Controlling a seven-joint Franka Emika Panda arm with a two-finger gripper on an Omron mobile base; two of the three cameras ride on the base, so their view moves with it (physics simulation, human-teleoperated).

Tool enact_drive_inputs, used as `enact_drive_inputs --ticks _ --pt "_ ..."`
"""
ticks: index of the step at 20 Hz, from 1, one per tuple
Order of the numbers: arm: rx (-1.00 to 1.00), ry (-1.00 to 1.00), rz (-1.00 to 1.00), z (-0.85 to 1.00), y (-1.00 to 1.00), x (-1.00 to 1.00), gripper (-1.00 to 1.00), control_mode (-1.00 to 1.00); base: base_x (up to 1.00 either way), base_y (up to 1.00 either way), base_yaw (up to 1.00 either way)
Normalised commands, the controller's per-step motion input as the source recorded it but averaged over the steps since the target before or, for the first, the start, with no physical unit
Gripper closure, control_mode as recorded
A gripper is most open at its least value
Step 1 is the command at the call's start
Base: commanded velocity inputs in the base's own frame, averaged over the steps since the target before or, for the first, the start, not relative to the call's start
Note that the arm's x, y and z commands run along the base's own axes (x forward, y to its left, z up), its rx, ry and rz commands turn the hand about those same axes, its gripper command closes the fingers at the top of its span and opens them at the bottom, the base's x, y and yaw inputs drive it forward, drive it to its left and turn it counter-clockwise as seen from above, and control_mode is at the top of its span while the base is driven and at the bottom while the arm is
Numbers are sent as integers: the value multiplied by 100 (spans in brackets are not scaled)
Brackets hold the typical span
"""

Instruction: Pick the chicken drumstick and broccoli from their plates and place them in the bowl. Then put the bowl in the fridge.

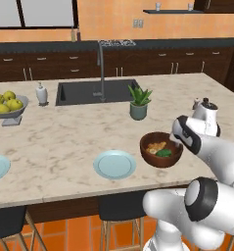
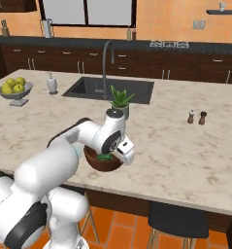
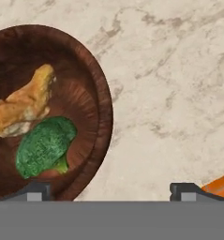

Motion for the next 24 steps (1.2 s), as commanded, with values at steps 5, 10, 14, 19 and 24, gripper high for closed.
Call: enact_drive_inputs --ticks 5,10,14,19,24 --pt "0 3 0 -40 0 38 -100 -100 0 0 0" --pt "0 0 0 -39 1 8 -100 -100 0 0 0" --pt "0 0 0 -41 17 3 -100 -100 0 0 0" --pt "0 0 0 -42 26 4 100 -100 0 0 0" --pt "0 1 0 -35 81 0 100 -100 0 0 0"
